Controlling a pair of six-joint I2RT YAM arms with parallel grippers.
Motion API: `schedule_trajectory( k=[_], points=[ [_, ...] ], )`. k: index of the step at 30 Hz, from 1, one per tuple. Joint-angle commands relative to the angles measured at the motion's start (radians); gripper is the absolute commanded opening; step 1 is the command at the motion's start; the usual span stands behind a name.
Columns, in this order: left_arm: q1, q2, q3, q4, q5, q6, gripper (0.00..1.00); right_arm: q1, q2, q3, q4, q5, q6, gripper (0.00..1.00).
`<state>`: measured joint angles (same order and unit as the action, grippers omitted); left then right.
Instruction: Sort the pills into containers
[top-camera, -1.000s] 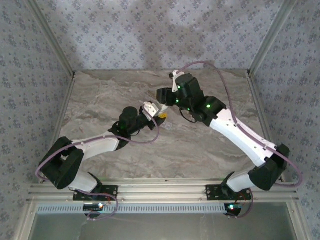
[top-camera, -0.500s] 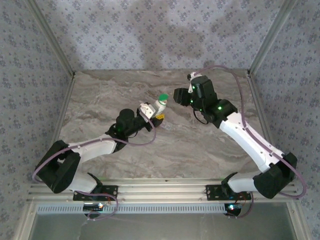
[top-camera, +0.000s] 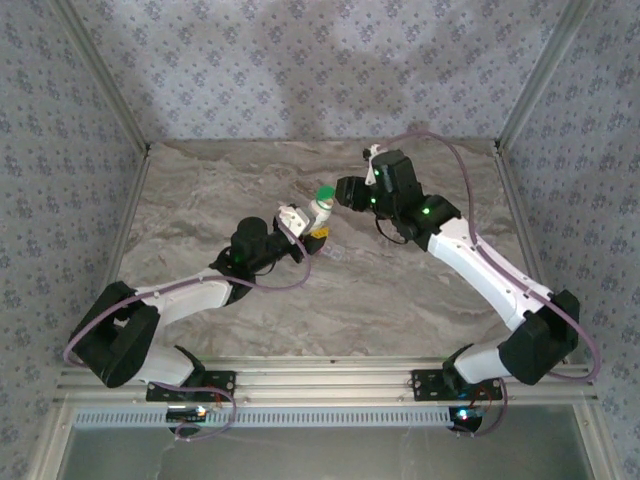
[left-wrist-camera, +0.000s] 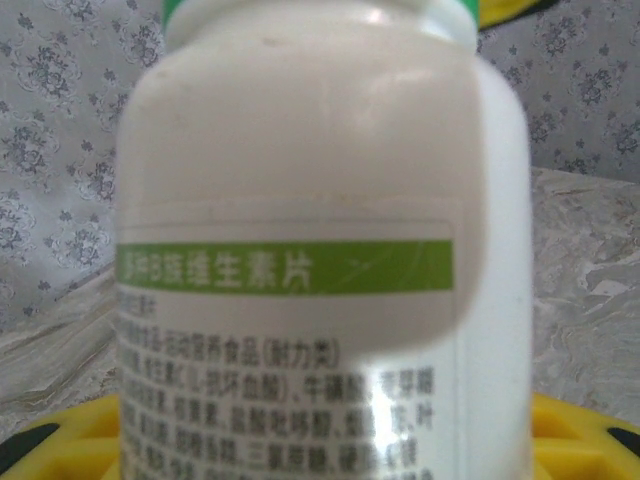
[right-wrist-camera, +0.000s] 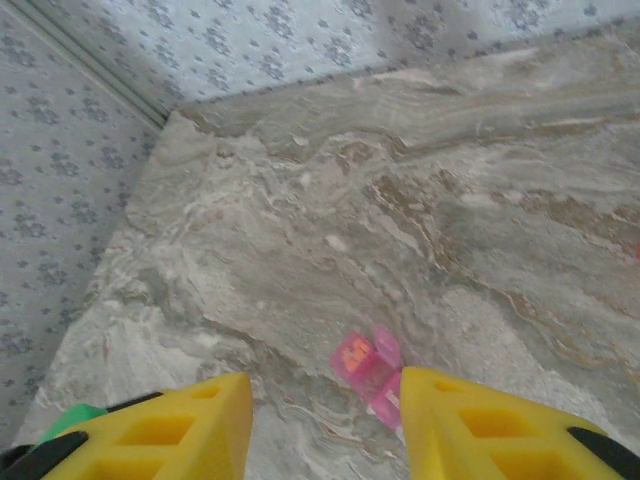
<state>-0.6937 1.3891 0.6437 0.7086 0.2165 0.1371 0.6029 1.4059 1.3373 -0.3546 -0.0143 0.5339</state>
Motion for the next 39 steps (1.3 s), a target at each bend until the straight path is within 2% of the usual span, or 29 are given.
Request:
schedule_trajectory(
  k=[1,4,9,17,28,36,39],
  points=[
    [-0.002,0.006,0.017,0.022,0.033,-0.007,0.0,0.02,0.025,0.055,0.011,-0.059,-0.021,0.44],
    [-0.004,0.009,0.022,0.017,0.033,-0.004,0.0,0.044,0.05,0.079,-0.007,-0.111,-0.044,0.44],
    [-0.005,0.012,0.033,0.004,0.026,0.003,0.0,0.086,0.074,0.112,-0.068,-0.091,-0.09,0.46],
    [-0.004,-0.005,0.027,-0.005,-0.02,0.005,0.0,0.093,0.085,0.095,-0.109,-0.088,-0.092,0.5],
    [0.001,-0.127,0.01,0.028,-0.041,-0.005,0.0,0.04,0.058,-0.051,-0.037,-0.146,0.0,0.46],
    [0.016,-0.156,-0.017,0.072,-0.044,-0.029,0.0,0.026,0.051,-0.055,-0.031,-0.144,0.01,0.46],
    [0.024,-0.148,-0.007,0.035,-0.032,-0.023,0.0,0.018,0.048,-0.055,-0.015,-0.149,0.008,0.47]
  ],
)
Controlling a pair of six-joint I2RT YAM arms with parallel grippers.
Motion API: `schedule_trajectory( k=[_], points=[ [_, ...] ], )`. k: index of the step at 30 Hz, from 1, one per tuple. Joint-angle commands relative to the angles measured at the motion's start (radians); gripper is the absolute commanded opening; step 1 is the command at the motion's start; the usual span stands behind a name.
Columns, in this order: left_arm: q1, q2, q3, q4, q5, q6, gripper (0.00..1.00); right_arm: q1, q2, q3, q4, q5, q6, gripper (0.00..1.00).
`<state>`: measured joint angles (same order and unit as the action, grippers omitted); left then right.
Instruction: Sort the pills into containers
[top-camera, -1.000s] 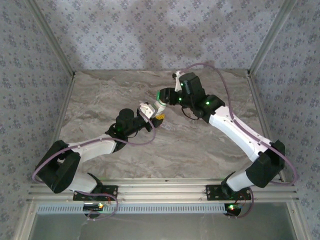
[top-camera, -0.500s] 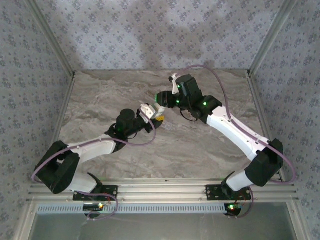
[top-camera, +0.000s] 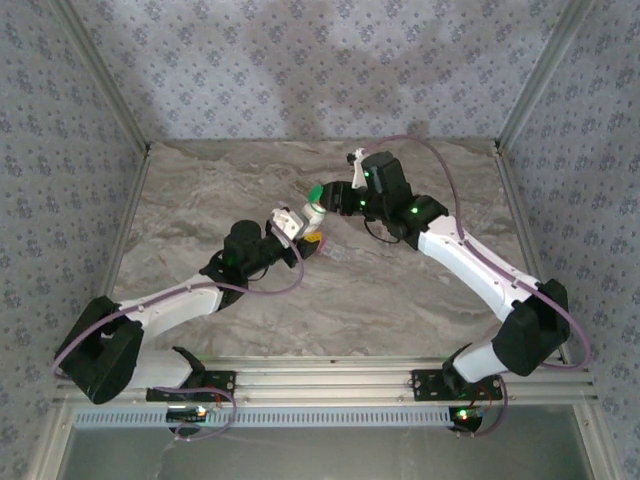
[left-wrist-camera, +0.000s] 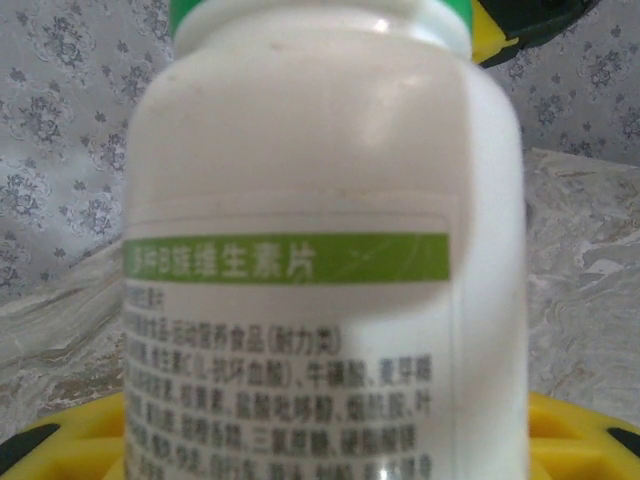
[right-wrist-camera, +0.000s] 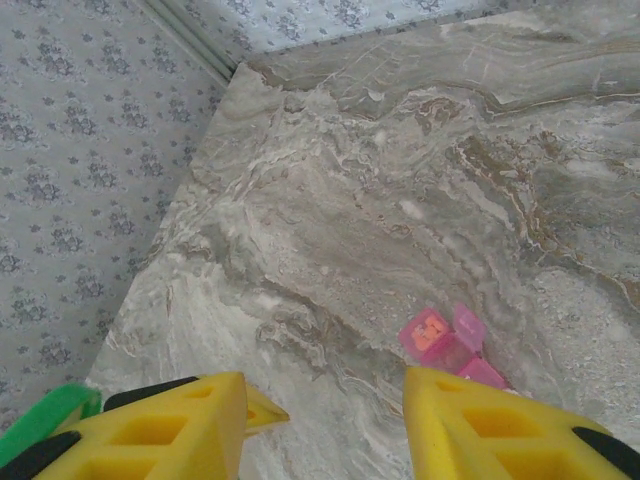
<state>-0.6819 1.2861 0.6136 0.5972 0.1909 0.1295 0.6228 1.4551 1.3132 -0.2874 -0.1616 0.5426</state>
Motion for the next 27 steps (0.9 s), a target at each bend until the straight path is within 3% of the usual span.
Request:
schedule_trajectory(
  k=[1,11,20,27],
  points=[
    [0.015,-0.039,0.03,0.117,-0.007,-0.015,0.0,-0.006,-0.003,-0.031,-0.074,-0.007,-0.005,0.47],
    [0.034,-0.001,0.023,-0.105,-0.094,-0.042,0.0,-0.077,-0.022,-0.024,-0.086,0.017,-0.073,0.51],
    [0.055,0.044,0.095,-0.391,-0.137,-0.106,0.0,-0.128,-0.082,-0.228,0.001,0.068,-0.138,0.52],
    [0.055,0.121,0.117,-0.478,-0.16,-0.086,0.0,-0.157,-0.077,-0.311,0.077,0.05,-0.156,0.52]
  ],
)
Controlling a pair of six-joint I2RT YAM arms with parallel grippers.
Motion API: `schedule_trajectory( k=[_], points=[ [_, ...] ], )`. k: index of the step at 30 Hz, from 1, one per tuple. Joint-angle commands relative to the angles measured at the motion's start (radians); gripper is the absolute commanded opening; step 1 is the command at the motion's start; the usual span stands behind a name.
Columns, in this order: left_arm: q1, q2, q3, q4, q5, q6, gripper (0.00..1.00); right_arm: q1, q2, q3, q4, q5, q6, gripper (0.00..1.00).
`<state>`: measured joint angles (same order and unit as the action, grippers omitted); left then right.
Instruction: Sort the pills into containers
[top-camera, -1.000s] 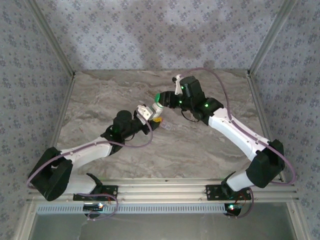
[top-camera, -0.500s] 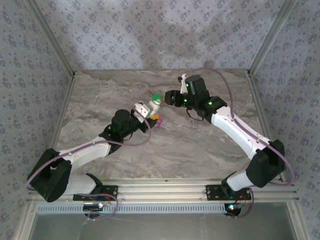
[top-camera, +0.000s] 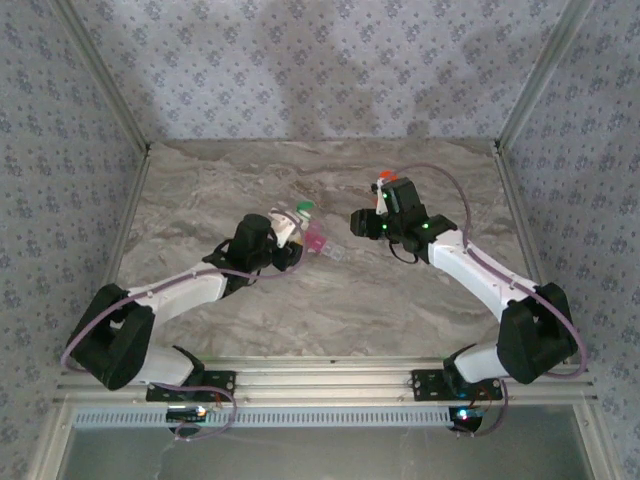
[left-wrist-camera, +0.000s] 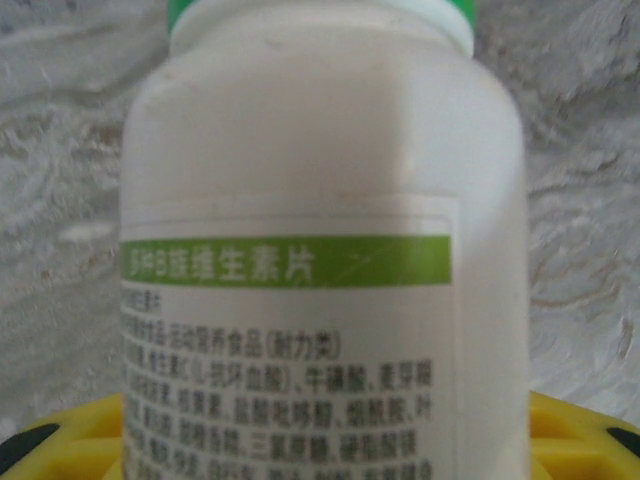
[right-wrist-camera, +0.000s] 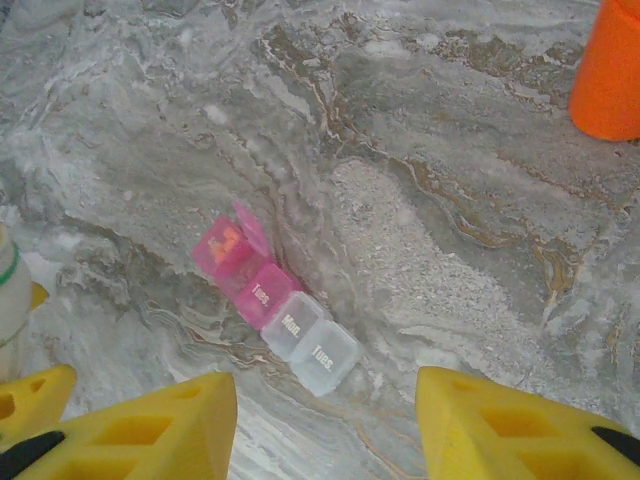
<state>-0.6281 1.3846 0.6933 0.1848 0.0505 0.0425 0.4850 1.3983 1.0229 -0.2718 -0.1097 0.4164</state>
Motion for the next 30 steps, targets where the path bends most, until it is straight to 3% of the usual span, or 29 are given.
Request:
schedule_trajectory(
  k=[1,30],
  points=[
    [0.001,0.034,0.042,-0.079,-0.019,0.009,0.0,-0.026,-0.019,-0.03,0.074,-0.013,-0.029,0.52],
    [-0.01,0.337,0.39,-0.586,-0.073,0.073,0.0,-0.074,-0.061,-0.098,0.117,-0.065,-0.031,0.52]
  ],
)
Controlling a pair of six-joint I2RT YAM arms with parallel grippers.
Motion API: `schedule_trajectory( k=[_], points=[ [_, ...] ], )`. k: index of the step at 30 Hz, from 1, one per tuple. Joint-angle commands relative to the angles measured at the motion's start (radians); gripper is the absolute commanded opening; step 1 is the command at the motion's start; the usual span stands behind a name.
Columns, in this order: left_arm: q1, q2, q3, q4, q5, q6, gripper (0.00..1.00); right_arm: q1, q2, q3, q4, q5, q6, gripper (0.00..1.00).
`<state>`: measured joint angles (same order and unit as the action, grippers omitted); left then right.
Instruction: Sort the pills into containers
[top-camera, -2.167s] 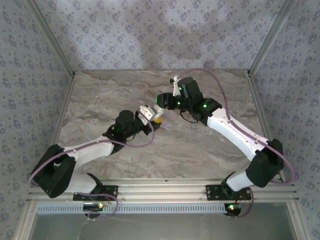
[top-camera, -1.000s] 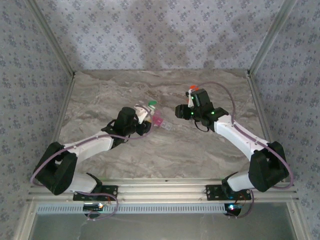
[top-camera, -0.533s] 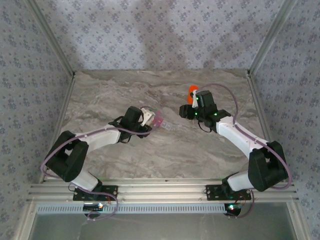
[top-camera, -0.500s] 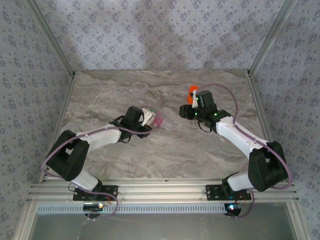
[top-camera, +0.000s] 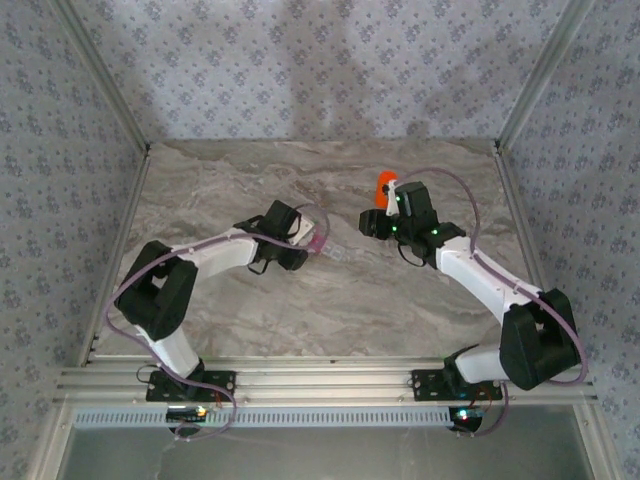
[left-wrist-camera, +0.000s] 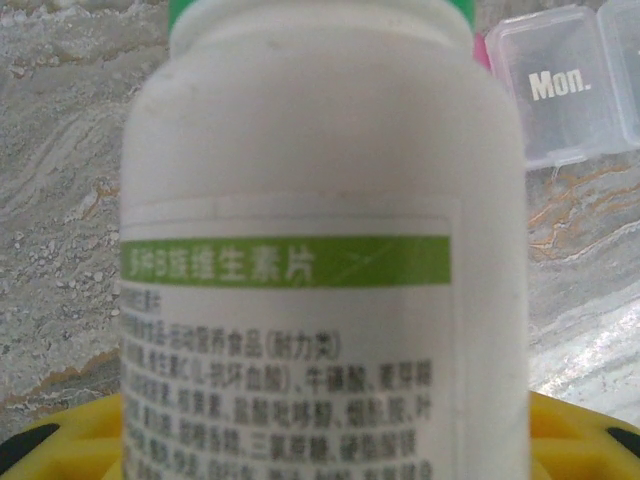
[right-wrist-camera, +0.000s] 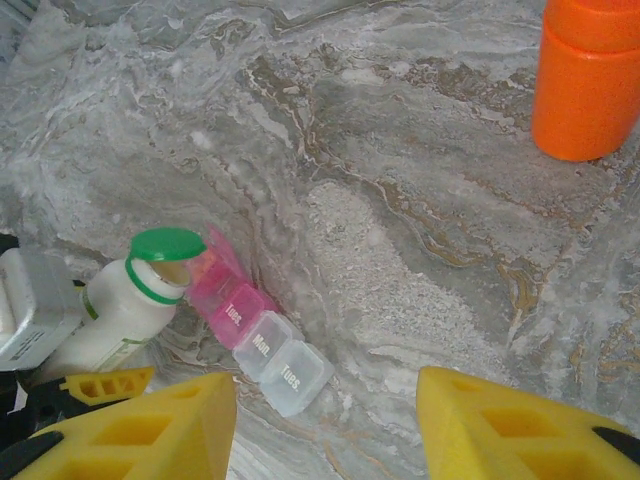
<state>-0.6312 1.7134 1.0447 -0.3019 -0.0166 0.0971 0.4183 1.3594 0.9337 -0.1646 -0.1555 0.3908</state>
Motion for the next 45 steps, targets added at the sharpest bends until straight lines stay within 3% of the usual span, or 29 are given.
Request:
schedule_trajectory(
  k=[1,33,45],
  points=[
    [-0.007,0.01,0.047,-0.119,-0.007,0.021,0.0,-0.008,-0.023,-0.009,0.011,-0.022,-0.004,0.52],
    [-0.006,0.199,0.446,-0.639,-0.083,0.181,0.0,-0.003,-0.044,-0.021,0.02,-0.072,0.019,0.53],
    [-0.002,0.266,0.553,-0.73,-0.103,0.199,0.0,0.002,-0.044,-0.02,0.022,-0.073,0.02,0.53]
  ],
)
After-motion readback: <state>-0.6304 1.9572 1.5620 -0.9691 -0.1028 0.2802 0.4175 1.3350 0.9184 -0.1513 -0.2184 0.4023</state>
